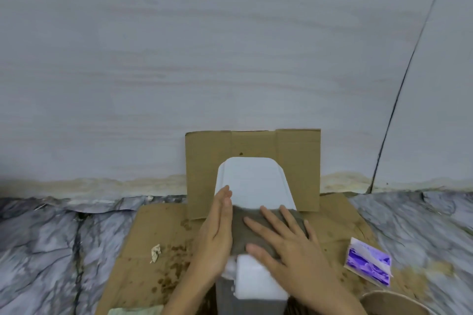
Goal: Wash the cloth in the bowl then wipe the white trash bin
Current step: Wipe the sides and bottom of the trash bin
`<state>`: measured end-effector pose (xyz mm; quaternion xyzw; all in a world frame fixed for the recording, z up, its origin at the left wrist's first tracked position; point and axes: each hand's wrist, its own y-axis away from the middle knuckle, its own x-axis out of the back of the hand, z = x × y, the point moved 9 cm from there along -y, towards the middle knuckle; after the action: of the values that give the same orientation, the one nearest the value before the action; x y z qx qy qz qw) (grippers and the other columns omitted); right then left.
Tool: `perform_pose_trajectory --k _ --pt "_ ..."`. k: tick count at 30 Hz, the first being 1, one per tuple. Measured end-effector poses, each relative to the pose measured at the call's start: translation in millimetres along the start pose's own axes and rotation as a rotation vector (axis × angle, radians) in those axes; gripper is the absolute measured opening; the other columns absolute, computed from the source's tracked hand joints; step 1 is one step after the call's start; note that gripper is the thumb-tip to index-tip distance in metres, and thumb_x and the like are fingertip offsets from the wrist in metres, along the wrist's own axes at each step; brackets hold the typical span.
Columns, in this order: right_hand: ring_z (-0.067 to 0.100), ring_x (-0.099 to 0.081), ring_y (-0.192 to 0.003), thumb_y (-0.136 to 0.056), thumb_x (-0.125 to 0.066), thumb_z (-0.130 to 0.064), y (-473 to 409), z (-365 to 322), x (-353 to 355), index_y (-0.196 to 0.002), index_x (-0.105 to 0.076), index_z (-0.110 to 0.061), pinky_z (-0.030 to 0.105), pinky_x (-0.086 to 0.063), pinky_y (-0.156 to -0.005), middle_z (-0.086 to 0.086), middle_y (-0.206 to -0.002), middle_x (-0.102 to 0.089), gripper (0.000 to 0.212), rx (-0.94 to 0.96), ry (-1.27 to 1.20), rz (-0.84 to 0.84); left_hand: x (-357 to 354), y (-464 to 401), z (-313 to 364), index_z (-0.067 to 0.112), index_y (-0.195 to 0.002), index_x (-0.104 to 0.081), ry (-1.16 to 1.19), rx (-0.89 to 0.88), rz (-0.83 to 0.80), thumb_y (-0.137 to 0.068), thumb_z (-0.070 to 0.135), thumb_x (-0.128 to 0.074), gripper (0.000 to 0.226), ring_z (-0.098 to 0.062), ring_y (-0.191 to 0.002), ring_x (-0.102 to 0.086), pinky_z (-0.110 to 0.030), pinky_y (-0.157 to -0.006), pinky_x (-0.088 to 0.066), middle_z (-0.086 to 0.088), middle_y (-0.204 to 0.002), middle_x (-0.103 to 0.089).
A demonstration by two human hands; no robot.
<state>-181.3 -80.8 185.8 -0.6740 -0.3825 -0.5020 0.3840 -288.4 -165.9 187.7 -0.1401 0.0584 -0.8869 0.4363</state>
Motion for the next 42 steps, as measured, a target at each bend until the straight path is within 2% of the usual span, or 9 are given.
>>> perform_pose_trajectory --k 2,7,16,20,24,30,36,39,42 --pt "0.013 0.008 -0.147 -0.072 -0.004 -0.082 -31.8 17.5 -5.0 -0.137 -0.011 -0.065 0.049 -0.005 -0.117 -0.023 -0.157 0.004 0.067 -0.089 -0.055 -0.088 -3.1 -3.5 -10.2 0.04 -0.137 -0.036 0.032 0.029 -0.038 -0.09 0.059 -0.016 0.054 0.005 -0.134 -0.031 -0.009 -0.102 -0.023 0.031 -0.137 -0.038" --pt "0.024 0.003 -0.147 -0.091 -0.029 -0.068 -96.5 37.5 -15.2 -0.142 -0.023 -0.054 0.059 -0.015 -0.113 -0.01 -0.161 -0.002 0.054 -0.209 -0.19 -0.135 2.1 -12.3 -37.9 0.057 -0.124 -0.042 0.093 0.139 -0.048 -0.066 0.093 -0.017 0.073 0.007 -0.137 -0.024 -0.02 -0.115 -0.016 0.042 -0.135 -0.03" --pt "0.001 -0.033 -0.125 -0.088 -0.035 -0.062 60.5 18.3 -4.3 -0.115 -0.052 -0.062 0.025 -0.025 -0.104 -0.029 -0.139 -0.041 0.032 -0.149 -0.537 0.522 -0.2 0.9 -27.4 0.036 -0.13 -0.05 -0.191 -0.056 -0.06 -0.096 0.051 -0.021 0.047 0.008 -0.14 -0.013 -0.001 -0.105 -0.008 0.025 -0.146 -0.03" --pt "0.006 -0.049 -0.121 -0.09 -0.052 -0.035 110.6 4.6 -29.1 -0.128 -0.053 -0.046 0.01 -0.031 -0.101 -0.019 -0.133 -0.053 0.04 -0.108 -0.634 0.655 0.8 2.5 -27.3 0.036 -0.128 -0.052 -0.193 -0.054 -0.029 -0.103 0.037 -0.024 0.038 0.003 -0.141 -0.015 -0.02 -0.113 -0.012 0.025 -0.144 -0.031" --pt "0.011 -0.056 -0.113 -0.091 -0.062 -0.019 131.6 52.6 -44.0 -0.105 -0.056 -0.066 -0.002 -0.034 -0.085 -0.019 -0.115 -0.062 0.05 -0.443 -0.759 0.779 2.1 3.5 -26.5 0.039 -0.128 -0.053 -0.198 -0.031 0.004 -0.104 0.031 -0.024 0.038 -0.002 -0.142 -0.02 -0.034 -0.118 -0.016 0.024 -0.145 -0.033" --pt "-0.004 -0.035 -0.129 -0.093 -0.049 -0.044 97.5 42.2 -12.1 -0.121 -0.052 -0.057 0.027 -0.032 -0.102 -0.028 -0.139 -0.039 0.031 -0.238 -0.614 0.689 3.8 3.6 -27.9 0.039 -0.126 -0.056 -0.179 -0.016 0.039 -0.104 0.034 -0.027 0.037 -0.003 -0.14 -0.025 -0.04 -0.117 -0.02 0.023 -0.146 -0.037" --pt "0.008 -0.045 -0.095 -0.086 -0.054 -0.025 111.9 27.2 -10.9 -0.116 -0.056 -0.044 0.032 -0.039 -0.073 -0.013 -0.134 -0.05 0.036 -0.26 -0.257 0.786 3.2 2.6 -30.2 0.041 -0.126 -0.057 -0.202 -0.021 0.044 -0.102 0.039 -0.028 0.037 -0.002 -0.139 -0.027 -0.041 -0.117 -0.022 0.024 -0.145 -0.037" --pt "0.025 -0.052 -0.091 -0.088 -0.046 -0.029 94.7 51.5 -5.6 -0.11 -0.065 -0.031 0.04 -0.044 -0.071 -0.006 -0.13 -0.057 0.029 -0.428 -0.225 0.768 2.4 1.9 -30.8 0.043 -0.125 -0.056 -0.209 -0.03 0.039 -0.097 0.044 -0.026 0.041 -0.001 -0.138 -0.027 -0.036 -0.115 -0.022 0.026 -0.144 -0.037" --pt "0.013 -0.042 -0.094 -0.088 -0.047 -0.028 94.2 42.1 -1.5 -0.106 -0.067 -0.027 0.036 -0.039 -0.075 -0.009 -0.128 -0.055 0.027 -0.381 -0.315 0.804 5.6 1.2 -33.1 0.04 -0.126 -0.057 -0.176 -0.018 0.047 -0.1 0.04 -0.029 0.038 0.001 -0.136 -0.029 -0.029 -0.112 -0.023 0.025 -0.144 -0.038"
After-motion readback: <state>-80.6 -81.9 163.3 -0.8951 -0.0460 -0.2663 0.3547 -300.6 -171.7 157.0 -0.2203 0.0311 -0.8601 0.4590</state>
